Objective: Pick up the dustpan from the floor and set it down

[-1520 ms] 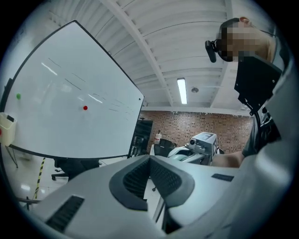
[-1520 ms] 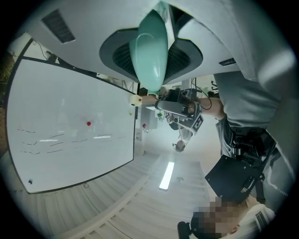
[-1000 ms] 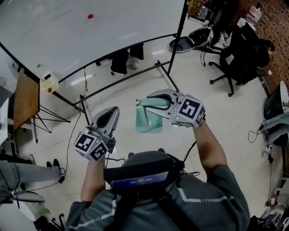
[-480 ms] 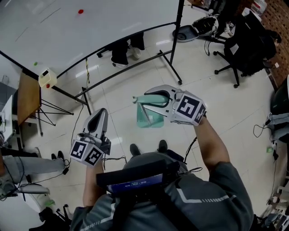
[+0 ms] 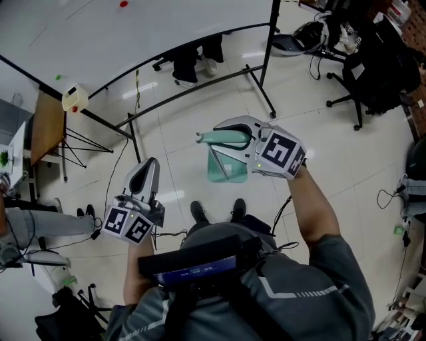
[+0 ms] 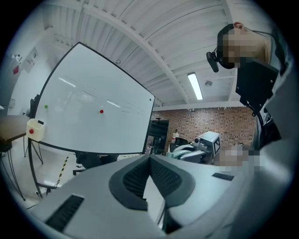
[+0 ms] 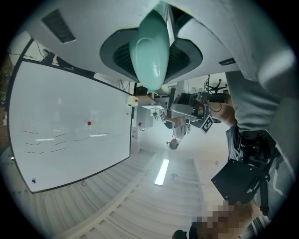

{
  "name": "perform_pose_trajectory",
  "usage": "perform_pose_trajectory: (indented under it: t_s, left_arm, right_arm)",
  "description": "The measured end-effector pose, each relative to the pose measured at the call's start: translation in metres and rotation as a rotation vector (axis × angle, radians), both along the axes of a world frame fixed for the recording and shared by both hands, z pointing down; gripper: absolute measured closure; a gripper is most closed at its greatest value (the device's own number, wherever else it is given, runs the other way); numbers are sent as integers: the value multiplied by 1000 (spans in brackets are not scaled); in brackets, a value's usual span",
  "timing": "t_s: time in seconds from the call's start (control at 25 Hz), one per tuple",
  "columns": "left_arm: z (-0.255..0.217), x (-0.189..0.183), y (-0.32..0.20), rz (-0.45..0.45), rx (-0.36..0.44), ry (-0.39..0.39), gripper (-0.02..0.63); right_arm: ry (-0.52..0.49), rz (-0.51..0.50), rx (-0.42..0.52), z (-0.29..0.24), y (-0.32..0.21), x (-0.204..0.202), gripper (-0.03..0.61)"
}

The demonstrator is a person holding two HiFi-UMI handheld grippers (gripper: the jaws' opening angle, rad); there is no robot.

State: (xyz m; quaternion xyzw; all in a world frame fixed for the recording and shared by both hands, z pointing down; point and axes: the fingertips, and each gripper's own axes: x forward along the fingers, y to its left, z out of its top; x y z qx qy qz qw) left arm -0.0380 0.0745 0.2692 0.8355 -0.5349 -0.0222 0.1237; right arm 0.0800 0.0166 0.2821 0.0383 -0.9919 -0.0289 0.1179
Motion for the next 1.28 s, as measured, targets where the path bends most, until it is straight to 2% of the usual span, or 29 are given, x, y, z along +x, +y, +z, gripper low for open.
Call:
perform_pose_trajectory:
  t_s: [0.44, 0.64, 0.96, 1.16, 1.28]
  left_arm:
    - [-5, 7, 15, 6, 19, 9, 591]
    - [-9, -4, 7, 27, 19, 10, 591]
    - [0, -66, -19, 94, 10, 53, 591]
    - [3, -122, -39, 160, 11, 80, 591]
    - [8, -149, -60, 168, 23, 98, 591]
  right_arm:
    - [2, 18, 20, -5, 17, 12, 423]
    - [-1, 28, 19, -9, 9, 1, 425]
    - [-8, 41, 48, -12, -5, -56, 426]
    - [6, 97, 22, -9, -32, -105, 428]
    - [-25, 135, 16, -8, -56, -128, 428]
